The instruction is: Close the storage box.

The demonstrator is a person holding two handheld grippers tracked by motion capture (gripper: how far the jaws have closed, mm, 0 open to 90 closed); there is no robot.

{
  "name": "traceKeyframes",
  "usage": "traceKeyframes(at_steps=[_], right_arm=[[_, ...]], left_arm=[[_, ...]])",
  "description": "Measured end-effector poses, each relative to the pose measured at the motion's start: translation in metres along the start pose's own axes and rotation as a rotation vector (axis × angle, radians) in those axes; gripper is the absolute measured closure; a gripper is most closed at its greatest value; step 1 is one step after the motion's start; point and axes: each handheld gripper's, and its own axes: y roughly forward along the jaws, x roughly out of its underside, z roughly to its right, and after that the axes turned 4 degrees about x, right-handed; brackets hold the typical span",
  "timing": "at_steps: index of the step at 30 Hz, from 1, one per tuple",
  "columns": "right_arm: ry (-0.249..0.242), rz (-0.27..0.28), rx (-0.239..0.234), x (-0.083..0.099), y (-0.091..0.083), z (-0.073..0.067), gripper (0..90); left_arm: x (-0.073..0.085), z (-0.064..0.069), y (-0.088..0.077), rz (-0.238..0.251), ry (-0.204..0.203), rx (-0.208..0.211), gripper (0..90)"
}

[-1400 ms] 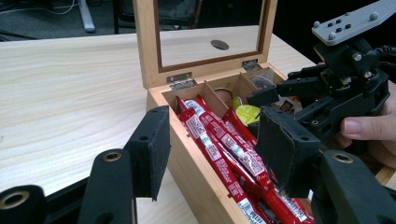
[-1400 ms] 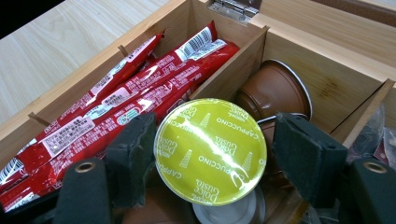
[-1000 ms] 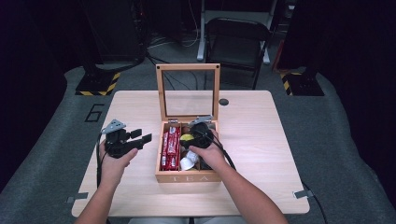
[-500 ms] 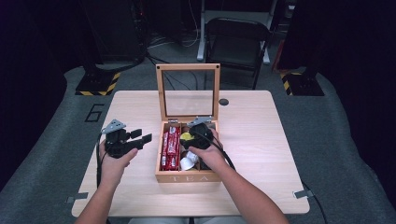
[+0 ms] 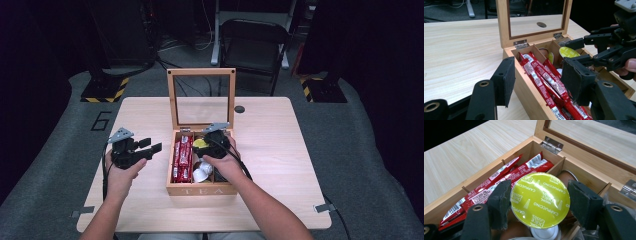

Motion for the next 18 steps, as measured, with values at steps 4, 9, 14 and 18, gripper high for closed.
traceKeyframes(at_steps=[4, 9, 14, 18], right_arm=[[-0.001, 0.012, -0.003, -0.004, -0.005, 0.001, 36.9], [-0.007, 0.015, -0.003, -0.007, -0.011, 0.002, 36.9], [0.002, 0.019, 0.015, -0.008, -0.019, 0.007, 36.9], [0.011, 0.025, 0.019, -0.008, -0.025, 0.01, 36.9]], left_arm=[[0.0, 0.0, -0.002, 0.001, 0.002, -0.002, 44.5], [0.0, -0.001, -0.004, 0.01, -0.001, -0.008, 44.5], [0.0, -0.001, -0.003, 0.01, -0.003, -0.008, 44.5], [0.0, -0.001, -0.003, 0.007, -0.003, -0.007, 44.4]])
